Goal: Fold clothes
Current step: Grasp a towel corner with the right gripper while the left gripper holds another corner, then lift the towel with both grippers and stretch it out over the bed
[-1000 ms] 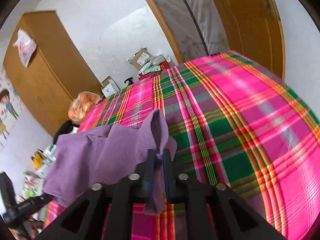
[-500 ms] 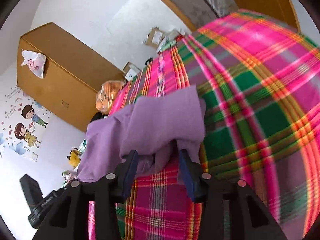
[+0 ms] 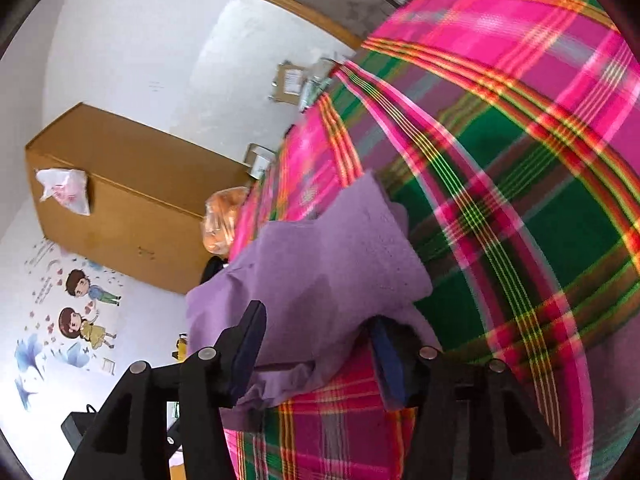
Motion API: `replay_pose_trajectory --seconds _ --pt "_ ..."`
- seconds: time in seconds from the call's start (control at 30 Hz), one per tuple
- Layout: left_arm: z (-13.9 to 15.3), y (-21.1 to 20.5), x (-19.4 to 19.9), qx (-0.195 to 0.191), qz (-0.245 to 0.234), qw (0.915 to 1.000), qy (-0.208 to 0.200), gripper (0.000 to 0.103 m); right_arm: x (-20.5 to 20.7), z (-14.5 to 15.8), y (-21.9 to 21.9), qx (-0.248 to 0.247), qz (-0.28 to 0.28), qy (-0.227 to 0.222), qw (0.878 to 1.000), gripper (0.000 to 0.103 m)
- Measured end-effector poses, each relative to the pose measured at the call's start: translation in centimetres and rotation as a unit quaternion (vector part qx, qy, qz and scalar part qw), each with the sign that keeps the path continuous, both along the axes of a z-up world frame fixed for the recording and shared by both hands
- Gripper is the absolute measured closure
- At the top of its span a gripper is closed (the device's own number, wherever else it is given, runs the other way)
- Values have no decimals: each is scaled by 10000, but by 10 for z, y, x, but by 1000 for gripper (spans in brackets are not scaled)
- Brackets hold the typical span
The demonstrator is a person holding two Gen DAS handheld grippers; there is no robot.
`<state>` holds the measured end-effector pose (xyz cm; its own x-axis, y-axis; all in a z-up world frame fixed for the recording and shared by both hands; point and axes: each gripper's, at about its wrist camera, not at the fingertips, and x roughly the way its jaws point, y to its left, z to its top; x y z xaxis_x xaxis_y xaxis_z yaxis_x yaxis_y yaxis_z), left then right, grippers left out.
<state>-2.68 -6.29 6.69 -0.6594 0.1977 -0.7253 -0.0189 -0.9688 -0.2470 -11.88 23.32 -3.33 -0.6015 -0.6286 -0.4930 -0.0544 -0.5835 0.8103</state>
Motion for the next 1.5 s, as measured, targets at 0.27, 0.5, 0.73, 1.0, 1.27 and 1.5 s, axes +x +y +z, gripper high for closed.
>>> replay_pose_trajectory --seconds 0.27,0.5,0.73,1.0,1.27,1.5 --pt "-19 48 -16 -453 -558 9974 -75 61 -16 -4 -1 64 71 -36 9999 87" --pt "-29 65 -25 -455 -734 9960 -225 61 -14 9 19 75 -132 222 9996 94" --pt "-32 77 -32 -455 -765 9956 -275 61 -5 27 42 196 -252 487 9983 94" --pt "-27 89 -32 -409 -880 9949 -267 61 4 35 63 270 -414 615 9969 94" --pt "-24 102 -32 -413 -929 9945 -239 61 10 40 88 378 -662 709 9946 95" --pt "-23 111 -33 -432 -1000 9937 -246 61 19 46 115 555 -982 778 9906 95"
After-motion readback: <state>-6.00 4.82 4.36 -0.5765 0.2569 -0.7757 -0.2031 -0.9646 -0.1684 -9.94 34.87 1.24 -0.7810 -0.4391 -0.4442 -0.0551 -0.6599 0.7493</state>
